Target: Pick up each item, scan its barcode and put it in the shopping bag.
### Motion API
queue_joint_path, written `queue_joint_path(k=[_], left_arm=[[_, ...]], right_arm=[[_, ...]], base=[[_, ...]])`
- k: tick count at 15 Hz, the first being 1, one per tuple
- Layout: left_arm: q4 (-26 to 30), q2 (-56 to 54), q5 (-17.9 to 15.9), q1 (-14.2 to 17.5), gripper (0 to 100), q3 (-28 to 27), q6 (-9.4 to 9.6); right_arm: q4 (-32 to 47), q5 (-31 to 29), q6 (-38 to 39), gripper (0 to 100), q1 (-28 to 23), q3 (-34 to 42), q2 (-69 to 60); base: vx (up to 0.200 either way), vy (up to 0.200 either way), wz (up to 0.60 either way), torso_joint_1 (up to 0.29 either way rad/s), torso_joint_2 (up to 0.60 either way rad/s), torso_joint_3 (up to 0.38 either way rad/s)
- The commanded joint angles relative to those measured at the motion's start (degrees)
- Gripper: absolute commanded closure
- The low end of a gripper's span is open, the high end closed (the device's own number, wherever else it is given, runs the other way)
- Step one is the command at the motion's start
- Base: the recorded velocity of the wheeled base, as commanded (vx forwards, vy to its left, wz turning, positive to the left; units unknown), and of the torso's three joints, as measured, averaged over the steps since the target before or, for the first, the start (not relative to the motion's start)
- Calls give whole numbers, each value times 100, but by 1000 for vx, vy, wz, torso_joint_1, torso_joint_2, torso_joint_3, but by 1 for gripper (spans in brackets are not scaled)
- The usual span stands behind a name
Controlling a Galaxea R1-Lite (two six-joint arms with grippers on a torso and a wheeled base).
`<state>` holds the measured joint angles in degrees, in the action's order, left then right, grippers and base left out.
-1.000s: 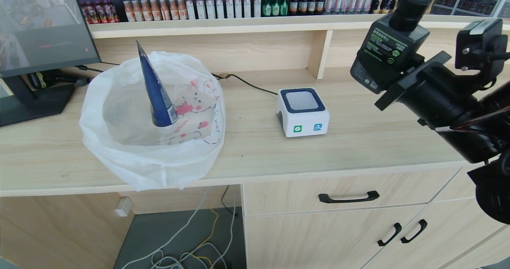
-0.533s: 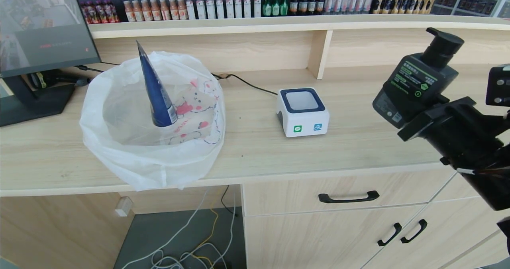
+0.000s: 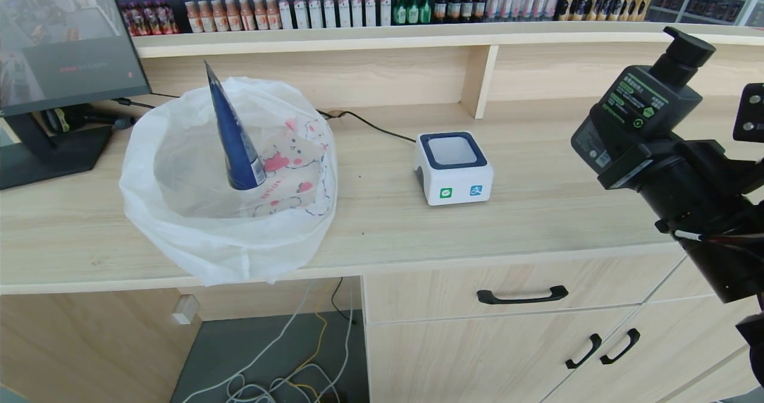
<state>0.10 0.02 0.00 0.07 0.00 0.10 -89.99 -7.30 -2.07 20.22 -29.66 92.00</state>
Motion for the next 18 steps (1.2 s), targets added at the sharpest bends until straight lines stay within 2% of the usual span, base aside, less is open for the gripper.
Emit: queue_joint_path(k=[1, 2, 8, 18], left_arm=[[-1, -2, 0, 1, 0, 0, -1], [-1, -2, 0, 1, 0, 0, -1], [-1, -2, 0, 1, 0, 0, -27], [-1, -2, 0, 1, 0, 0, -19]], right_arm=[[-1, 1, -4, 100, 8, -101, 72], [-1, 1, -4, 100, -1, -172, 99], [-1, 10, 31, 100, -45, -444, 248], [-1, 71, 40, 100, -54, -479, 222]], base=[[0, 0, 0, 0, 0, 0], [0, 0, 0, 0, 0, 0], [0, 200, 0, 6, 3, 2], [0, 200, 0, 0, 3, 3]])
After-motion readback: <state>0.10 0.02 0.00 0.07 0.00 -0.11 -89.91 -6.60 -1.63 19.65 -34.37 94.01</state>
